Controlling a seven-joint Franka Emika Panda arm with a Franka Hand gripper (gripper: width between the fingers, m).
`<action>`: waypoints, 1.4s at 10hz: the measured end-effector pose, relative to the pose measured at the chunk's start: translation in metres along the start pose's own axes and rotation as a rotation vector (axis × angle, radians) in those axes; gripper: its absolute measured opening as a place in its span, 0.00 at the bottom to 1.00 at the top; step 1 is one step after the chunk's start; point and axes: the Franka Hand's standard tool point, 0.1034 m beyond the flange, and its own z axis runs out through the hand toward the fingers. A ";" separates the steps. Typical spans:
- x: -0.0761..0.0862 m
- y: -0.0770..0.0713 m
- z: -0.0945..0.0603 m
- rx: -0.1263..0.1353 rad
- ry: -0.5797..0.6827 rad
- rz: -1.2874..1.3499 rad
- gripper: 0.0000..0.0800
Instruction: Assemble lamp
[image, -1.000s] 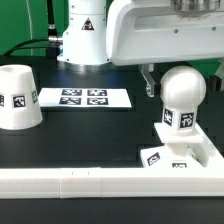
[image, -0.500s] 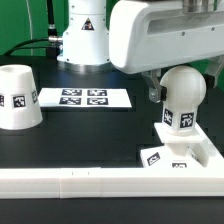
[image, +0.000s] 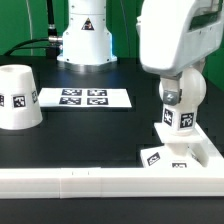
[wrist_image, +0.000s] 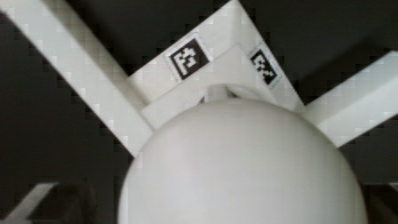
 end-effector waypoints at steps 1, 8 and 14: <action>0.000 0.000 0.002 -0.003 -0.008 -0.106 0.87; 0.004 -0.004 0.002 -0.024 -0.077 -0.719 0.87; 0.003 -0.003 0.002 -0.025 -0.078 -0.699 0.72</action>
Offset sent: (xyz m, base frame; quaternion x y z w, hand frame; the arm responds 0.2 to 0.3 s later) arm -0.0030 0.0114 -0.0010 -0.0062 -0.0128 -0.2729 0.9619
